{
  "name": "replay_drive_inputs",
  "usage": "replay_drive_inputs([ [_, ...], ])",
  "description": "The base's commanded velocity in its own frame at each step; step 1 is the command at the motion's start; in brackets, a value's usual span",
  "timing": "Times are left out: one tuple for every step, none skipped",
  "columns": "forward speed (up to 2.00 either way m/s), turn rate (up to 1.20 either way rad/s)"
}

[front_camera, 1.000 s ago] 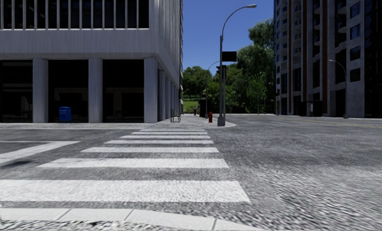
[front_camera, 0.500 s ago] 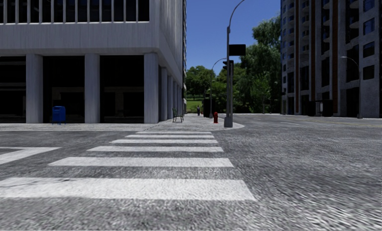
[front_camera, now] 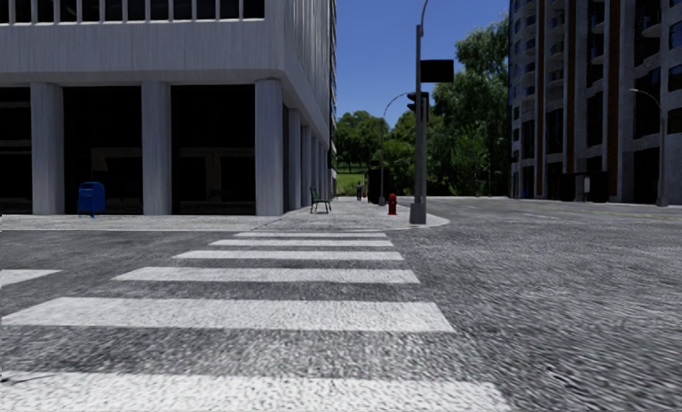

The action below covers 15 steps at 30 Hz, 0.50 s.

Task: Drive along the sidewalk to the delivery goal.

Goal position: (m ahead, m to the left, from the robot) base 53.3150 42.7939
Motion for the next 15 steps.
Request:
replay_drive_inputs([
  [1.47, 0.0],
  [1.47, 0.0],
  [1.47, 0.0],
  [1.47, 0.0],
  [1.47, 0.0],
  [1.47, 0.0],
  [1.47, 0.0],
  [1.47, 0.0],
  [1.47, 0.0],
  [1.47, 0.0],
  [1.47, 0.0],
  [1.47, 0.0],
  [1.47, 0.0],
  [1.54, 0.0],
  [1.54, 0.0],
])
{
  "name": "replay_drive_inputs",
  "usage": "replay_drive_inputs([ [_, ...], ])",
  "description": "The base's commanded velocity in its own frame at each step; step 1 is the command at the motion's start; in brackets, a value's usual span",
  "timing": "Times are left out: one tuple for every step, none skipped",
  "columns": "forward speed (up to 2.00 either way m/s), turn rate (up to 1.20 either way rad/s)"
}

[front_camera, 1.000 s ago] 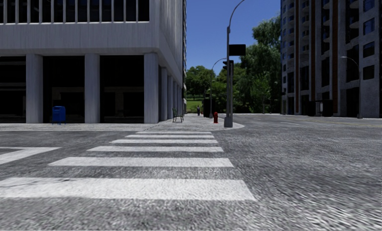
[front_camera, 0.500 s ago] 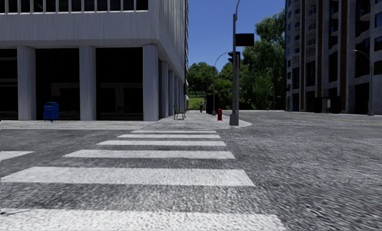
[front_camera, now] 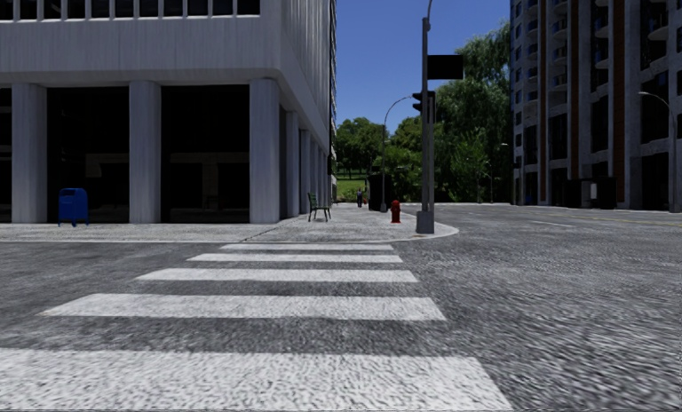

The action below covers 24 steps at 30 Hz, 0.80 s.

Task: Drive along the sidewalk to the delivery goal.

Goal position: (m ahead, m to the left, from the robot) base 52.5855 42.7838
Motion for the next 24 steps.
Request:
replay_drive_inputs([
  [2.0, 0.0],
  [2.0, 0.0],
  [2.0, 0.0],
  [2.0, 0.0],
  [2.0, 0.0],
  [2.0, 0.0],
  [2.0, 0.11],
  [2.0, 0.11],
  [2.0, 0.22],
  [2.0, 0.26],
  [2.0, 0.26],
  [2.0, 0.27],
  [2.0, 0.27],
  [2.0, 0.27],
  [2.0, 0.27],
  [2.0, 0.32],
  [2.0, 0.34],
  [2.0, 0.34],
  [2.0, 0.34],
  [2.0, 0.34],
  [2.0, 0.34],
  [2.0, 0.34],
  [2.0, 0.25],
  [2.0, 0.23],
])
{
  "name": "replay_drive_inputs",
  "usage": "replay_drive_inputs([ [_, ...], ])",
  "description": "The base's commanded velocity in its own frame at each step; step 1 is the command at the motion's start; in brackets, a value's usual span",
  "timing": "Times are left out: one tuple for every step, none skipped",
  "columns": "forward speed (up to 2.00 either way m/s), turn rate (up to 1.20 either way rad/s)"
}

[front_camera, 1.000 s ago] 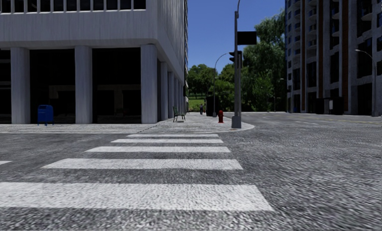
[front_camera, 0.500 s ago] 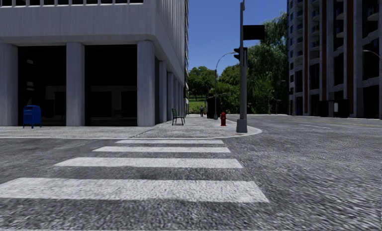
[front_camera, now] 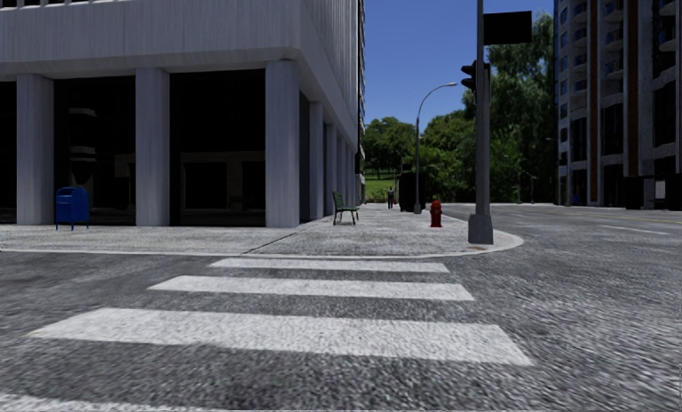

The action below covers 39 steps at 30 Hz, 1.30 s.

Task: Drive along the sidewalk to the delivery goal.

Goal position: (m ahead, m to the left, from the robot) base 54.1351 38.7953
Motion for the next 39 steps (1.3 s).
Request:
replay_drive_inputs([
  [2.0, 0.23],
  [2.0, 0.23],
  [2.0, 0.23],
  [2.0, 0.23],
  [2.0, 0.23],
  [2.0, 0.23],
  [2.0, 0.23],
  [2.0, 0.23],
  [2.0, 0.23],
  [2.0, 0.23],
  [2.0, 0.23],
  [2.0, 0.23],
  [2.0, 0.23],
  [2.0, 0.17],
  [2.0, 0.17],
  [2.0, 0.06],
  [2.0, 0.0],
  [2.0, 0.0],
  [2.0, 0.0],
  [2.0, 0.0],
  [2.0, 0.0],
  [2.0, 0.0],
  [2.0, 0.0],
  [2.0, 0.0],
  [2.0, 0.0],
  [2.0, 0.0],
  [2.0, 0.0],
  [2.0, 0.0],
  [2.0, 0.0],
  [2.0, 0.0],
  [2.0, 0.0],
  [2.0, 0.0],
  [2.0, 0.0],
  [2.0, 0.0],
  [2.0, 0.0],
  [2.0, 0.1],
  [2.0, 0.1],
  [2.0, 0.15],
  [2.0, 0.17],
])
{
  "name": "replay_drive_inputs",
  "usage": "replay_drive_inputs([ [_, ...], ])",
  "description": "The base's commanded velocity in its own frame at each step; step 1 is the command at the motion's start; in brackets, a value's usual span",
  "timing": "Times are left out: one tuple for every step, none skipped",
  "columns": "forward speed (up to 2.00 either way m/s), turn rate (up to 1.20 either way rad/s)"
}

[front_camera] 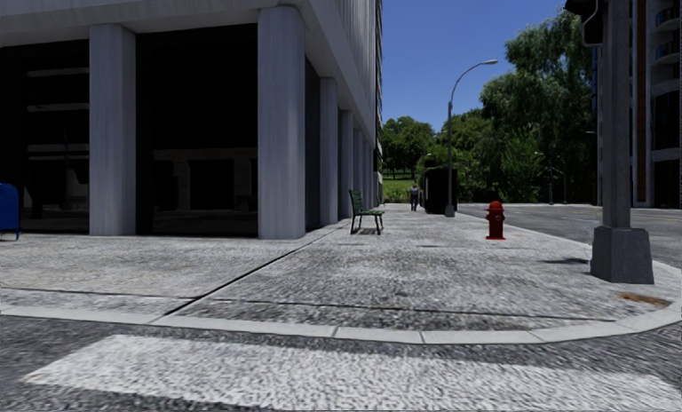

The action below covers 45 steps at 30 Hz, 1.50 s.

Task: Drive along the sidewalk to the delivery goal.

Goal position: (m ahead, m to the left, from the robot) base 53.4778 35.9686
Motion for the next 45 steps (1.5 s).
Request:
replay_drive_inputs([
  [2.0, 0.17],
  [2.0, 0.23],
  [2.0, 0.29],
  [2.0, 0.33],
  [2.0, 0.33],
  [2.0, 0.34],
  [2.0, 0.35],
  [2.0, 0.38],
  [2.0, 0.38],
  [1.95, 0.4],
  [1.85, 0.43],
  [1.85, 0.43],
  [1.75, 0.46],
  [1.67, 0.51],
  [1.63, 0.52],
  [1.63, 0.52],
  [1.61, 0.53],
  [1.57, 0.53],
  [1.43, 0.53],
  [1.43, 0.53],
  [1.39, 0.53],
  [1.38, 0.53],
  [1.38, 0.53],
  [1.37, 0.53],
  [1.37, 0.53],
  [1.37, 0.53],
  [1.37, 0.53],
  [1.37, 0.53],
  [1.47, 0.53],
  [1.47, 0.53],
  [1.52, 0.53],
  [1.55, 0.53],
  [1.6, 0.53],
  [1.6, 0.53],
  [1.61, 0.53],
  [1.62, 0.53],
  [1.62, 0.53],
  [1.62, 0.53],
  [1.62, 0.59],
  [1.62, 0.66],
  [1.62, 0.68],
  [1.62, 0.68],
  [1.63, 0.68],
  [1.63, 0.68],
  [1.63, 0.68],
])
